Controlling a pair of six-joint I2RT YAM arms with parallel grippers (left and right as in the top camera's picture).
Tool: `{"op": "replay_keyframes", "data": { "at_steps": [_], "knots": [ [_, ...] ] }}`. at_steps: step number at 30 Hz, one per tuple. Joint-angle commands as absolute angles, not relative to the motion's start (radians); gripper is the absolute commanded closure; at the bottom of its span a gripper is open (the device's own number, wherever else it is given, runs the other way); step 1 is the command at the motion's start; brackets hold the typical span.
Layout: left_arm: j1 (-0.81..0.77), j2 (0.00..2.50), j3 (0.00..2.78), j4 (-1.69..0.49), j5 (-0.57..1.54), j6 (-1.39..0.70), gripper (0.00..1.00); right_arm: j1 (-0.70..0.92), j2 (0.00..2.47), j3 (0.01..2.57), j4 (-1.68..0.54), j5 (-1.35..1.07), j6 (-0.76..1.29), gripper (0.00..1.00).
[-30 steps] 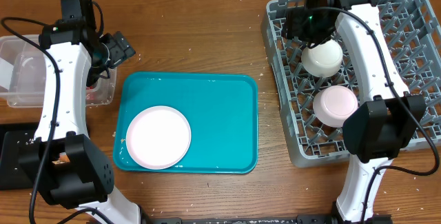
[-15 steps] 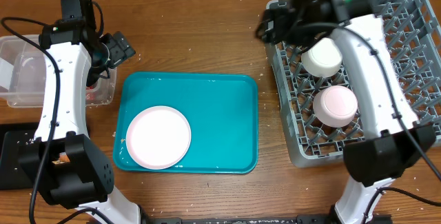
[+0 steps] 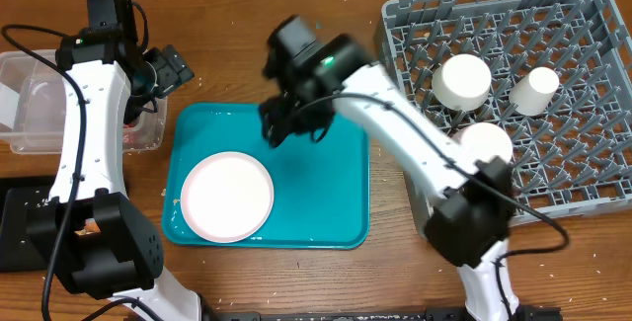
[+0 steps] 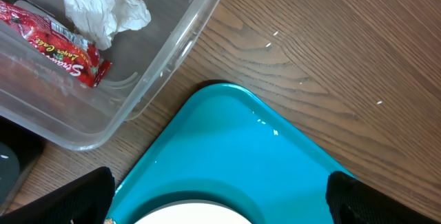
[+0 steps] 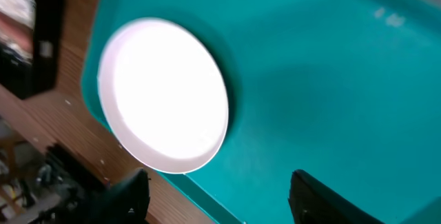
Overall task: Sort waste into correct bins and load items into the dishwasher
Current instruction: 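Move the right gripper to the large white plate and grasp its rim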
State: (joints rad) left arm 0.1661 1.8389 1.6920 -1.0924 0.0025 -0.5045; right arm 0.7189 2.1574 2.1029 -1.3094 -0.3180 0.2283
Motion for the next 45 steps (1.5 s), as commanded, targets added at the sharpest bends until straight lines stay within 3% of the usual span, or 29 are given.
{"op": "replay_keyframes", "data": {
  "at_steps": [1, 20, 35, 38, 41, 45],
  "knots": [
    [0.17, 1.841, 1.71, -1.092, -0.01, -0.501, 0.0, 0.766, 2.205, 2.094, -1.311, -0.28, 0.272, 0.36],
    [0.17, 1.841, 1.71, -1.092, -0.01, -0.501, 0.0, 0.831, 2.374, 2.078, -1.268, -0.255, 0.346, 0.46],
    [0.17, 1.841, 1.71, -1.092, -0.01, -0.501, 0.0, 0.867, 2.383, 1.885, -1.116, -0.297, 0.398, 0.58],
    [0.17, 1.841, 1.71, -1.092, -0.01, -0.501, 0.0, 0.878, 2.383, 1.873, -1.104, -0.286, 0.411, 0.66],
    [0.17, 1.841, 1.71, -1.092, -0.01, -0.501, 0.0, 0.878, 2.383, 1.873, -1.111, -0.216, 0.452, 0.83],
    [0.17, 1.841, 1.71, -1.092, -0.01, -0.501, 0.0, 0.866, 2.383, 1.876, -1.141, -0.133, 0.503, 0.92]
  ]
}}
